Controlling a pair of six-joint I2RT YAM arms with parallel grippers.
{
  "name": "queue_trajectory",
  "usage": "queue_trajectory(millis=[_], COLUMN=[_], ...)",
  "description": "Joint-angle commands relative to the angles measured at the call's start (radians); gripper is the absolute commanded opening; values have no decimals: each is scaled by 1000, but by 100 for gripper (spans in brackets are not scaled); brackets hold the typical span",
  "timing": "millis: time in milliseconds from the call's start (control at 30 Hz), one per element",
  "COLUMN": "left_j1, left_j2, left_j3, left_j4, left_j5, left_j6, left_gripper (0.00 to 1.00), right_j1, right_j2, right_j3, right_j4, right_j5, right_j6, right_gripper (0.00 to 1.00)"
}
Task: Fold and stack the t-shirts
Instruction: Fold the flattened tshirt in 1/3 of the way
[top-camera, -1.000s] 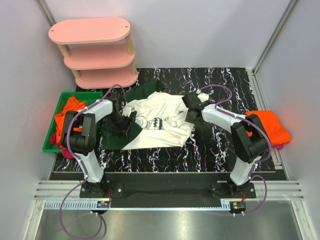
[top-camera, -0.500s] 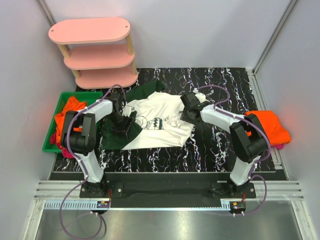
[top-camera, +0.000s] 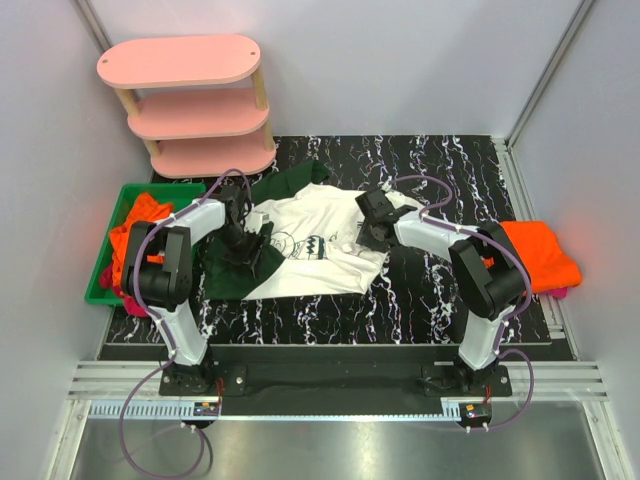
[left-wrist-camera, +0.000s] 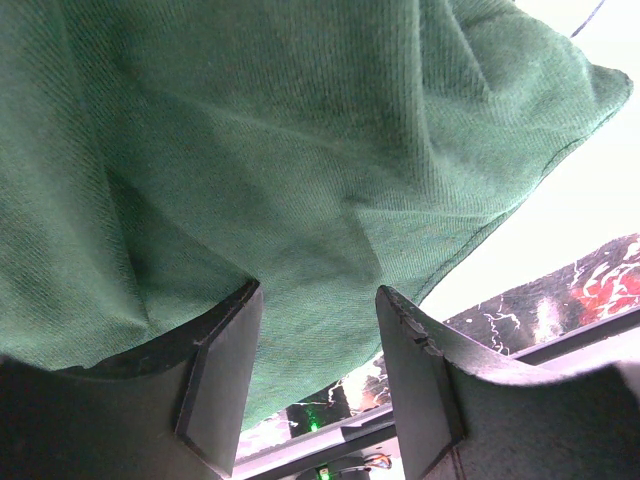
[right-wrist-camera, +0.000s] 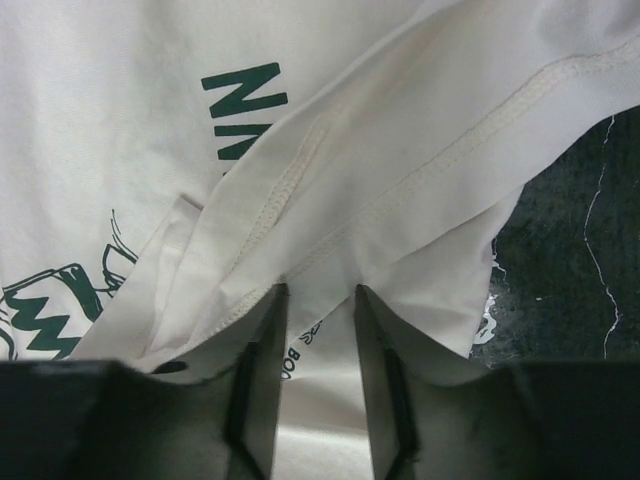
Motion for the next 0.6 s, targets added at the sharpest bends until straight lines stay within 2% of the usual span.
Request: queue_trajectory(millis=[0,33,167,400,567], left_j1=[-1,-1,-1,-1,-1], left_j2=[-1,1,1,-2,-5], left_j3=[-20,-20,-20,-23,-19], left_j4=[14,15,15,17,17], left_j5=[-3,-3,-4,-6,-6], left_j6=[9,6,8,8,6], left_gripper=[56,56,56,56,56], right_j1=[11,13,11,13,13], right_j2=[-14,-18,-28,-98,-233], right_j3=[-18,-21,-38,-79,-131], right_j4=[22,23,22,19,14], right_j5=[10,13,27,88,142], right_j6=[23,24,30,27,24], right_gripper=[31,19,0,0,0])
